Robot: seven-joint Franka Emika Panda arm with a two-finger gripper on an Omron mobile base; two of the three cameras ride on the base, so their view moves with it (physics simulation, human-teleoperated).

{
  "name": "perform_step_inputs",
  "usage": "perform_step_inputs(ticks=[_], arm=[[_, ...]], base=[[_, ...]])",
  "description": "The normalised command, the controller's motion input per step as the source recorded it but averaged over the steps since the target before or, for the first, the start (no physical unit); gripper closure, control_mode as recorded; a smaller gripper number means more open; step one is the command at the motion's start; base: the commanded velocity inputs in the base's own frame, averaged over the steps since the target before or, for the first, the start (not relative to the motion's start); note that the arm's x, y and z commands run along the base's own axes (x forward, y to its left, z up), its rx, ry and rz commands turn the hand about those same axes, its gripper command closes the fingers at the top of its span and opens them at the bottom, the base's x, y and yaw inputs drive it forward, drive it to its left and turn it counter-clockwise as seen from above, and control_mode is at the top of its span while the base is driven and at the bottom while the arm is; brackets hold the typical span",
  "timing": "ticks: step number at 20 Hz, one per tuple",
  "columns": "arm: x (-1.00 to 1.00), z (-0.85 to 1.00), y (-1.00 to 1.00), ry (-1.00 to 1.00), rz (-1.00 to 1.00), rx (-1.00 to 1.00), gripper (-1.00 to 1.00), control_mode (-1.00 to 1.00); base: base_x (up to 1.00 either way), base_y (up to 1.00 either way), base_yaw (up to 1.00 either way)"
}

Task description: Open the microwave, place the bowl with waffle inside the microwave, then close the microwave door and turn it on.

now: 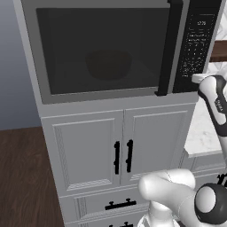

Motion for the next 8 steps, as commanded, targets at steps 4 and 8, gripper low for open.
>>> perform_step_inputs(ticks=[4, 8], arm=[[-0.01, 0.0, 0.0, 0.0, 0.0, 0.0, -1.0, -1.0], [-0.5, 0.0, 0.0, 0.0, 0.0, 0.0, -1.0, -1.0]], base=[[0.0, 0.0, 0.0], [0.0, 0.0, 0.0]])
